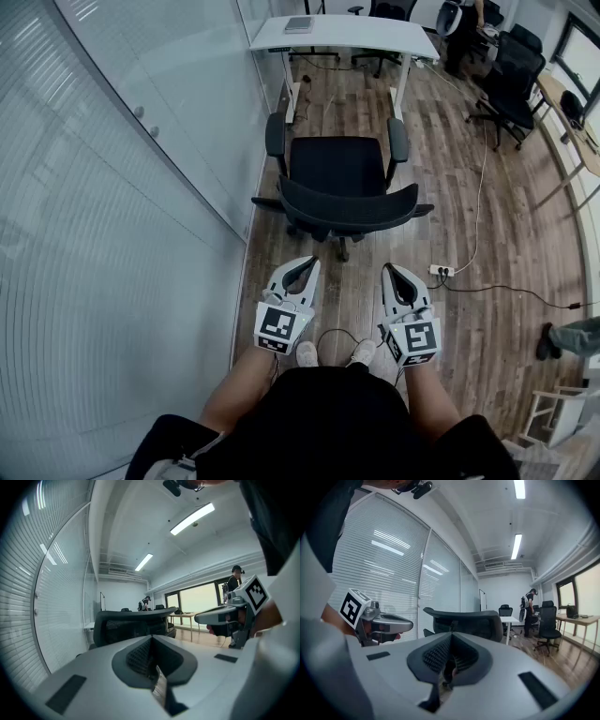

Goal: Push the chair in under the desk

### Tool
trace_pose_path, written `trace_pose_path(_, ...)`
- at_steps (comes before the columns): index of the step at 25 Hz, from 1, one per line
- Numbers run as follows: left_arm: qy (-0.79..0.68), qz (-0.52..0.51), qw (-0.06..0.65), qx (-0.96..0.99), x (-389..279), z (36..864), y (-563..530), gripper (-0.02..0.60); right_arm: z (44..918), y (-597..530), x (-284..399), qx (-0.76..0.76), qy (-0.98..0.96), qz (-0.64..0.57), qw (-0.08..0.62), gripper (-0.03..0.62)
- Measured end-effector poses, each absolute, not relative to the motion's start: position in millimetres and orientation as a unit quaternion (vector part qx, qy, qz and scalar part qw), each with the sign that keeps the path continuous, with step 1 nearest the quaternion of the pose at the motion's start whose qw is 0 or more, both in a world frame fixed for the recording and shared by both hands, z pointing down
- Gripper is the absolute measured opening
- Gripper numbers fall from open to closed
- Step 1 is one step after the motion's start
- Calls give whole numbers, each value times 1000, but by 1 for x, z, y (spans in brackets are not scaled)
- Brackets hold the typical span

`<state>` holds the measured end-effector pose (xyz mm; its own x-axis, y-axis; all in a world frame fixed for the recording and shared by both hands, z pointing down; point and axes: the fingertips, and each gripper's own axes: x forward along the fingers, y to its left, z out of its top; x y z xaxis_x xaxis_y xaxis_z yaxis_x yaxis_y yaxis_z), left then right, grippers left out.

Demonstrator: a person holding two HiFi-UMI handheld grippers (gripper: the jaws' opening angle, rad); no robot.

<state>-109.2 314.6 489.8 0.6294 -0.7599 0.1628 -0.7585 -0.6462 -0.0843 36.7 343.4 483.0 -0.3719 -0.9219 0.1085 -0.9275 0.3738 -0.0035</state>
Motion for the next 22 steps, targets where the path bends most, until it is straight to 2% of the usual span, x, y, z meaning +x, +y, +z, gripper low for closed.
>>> trace_pose_path(10, 435, -88, -2, -896, -116, 490, 313, 14, 481, 345, 26, 539, -840, 16, 56, 3)
trace_pose_path(14, 437, -105, 17, -893, -118, 490, 310, 16, 483, 341, 23, 541, -838, -7, 67, 6)
trace_pose_path(15, 429, -112, 26, -896, -116, 490, 310, 43, 485, 341, 21, 536, -841, -16, 75, 10)
trace_pose_path(17, 410, -126, 52, -902, -109, 489, 312, 226, 483, 342, 12, 515, -852, -33, 87, 140)
trace_pose_path(19, 405, -148, 94, -897, -106, 487, 311, 283, 479, 341, 7, 501, -858, -53, 100, 195)
trace_pose_path(22, 400, -193, 164, -881, -104, 486, 303, 321, 477, 336, 4, 490, -859, -80, 123, 254)
